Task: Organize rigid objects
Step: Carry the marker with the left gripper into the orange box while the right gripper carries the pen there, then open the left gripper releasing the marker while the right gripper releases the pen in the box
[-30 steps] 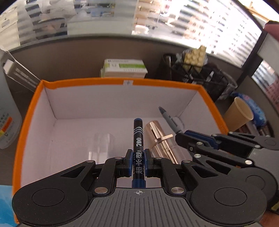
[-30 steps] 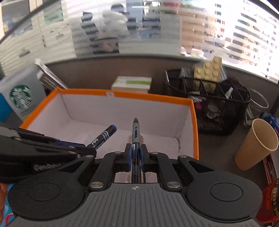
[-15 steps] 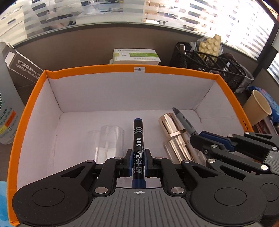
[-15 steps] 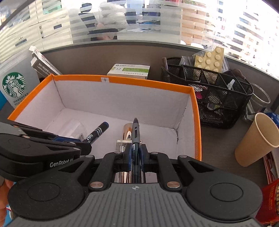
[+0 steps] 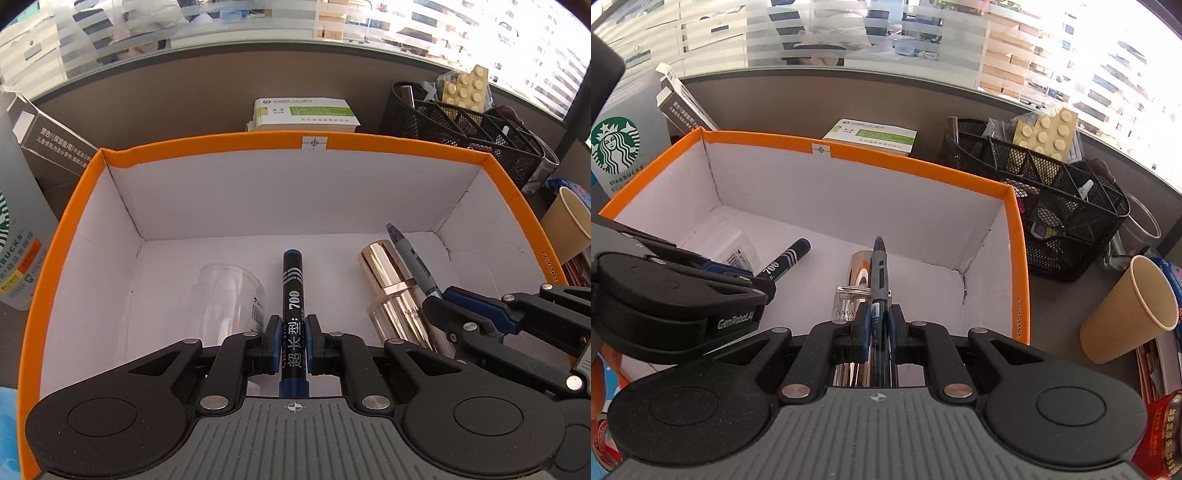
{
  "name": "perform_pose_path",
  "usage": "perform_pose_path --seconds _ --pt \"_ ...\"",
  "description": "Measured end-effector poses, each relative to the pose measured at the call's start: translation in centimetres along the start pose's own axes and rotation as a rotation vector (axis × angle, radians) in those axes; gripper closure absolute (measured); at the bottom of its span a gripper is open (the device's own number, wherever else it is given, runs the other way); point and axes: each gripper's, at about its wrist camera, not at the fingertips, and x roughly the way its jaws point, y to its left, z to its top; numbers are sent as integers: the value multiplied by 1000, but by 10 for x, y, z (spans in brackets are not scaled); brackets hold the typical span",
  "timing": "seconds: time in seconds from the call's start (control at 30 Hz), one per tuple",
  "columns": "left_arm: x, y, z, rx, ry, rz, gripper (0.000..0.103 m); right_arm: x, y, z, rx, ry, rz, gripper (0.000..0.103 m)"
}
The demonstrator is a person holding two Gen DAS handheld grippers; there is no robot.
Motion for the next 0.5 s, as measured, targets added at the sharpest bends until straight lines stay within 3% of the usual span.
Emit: perform_pose_path --seconds 0.13,0.23,0.33,0.5 --pt "2 -2 0 17 -10 24 88 0 1 -1 -4 -4 6 92" --pt "2 -2 0 16 -13 25 88 -1 1 -2 1 -10 11 85" --pt "2 -2 0 12 -17 23 81 -3 0 -4 3 -18 16 84" --pt "-5 0 2 0 -34 33 55 -10 -1 -3 16 -36 19 84"
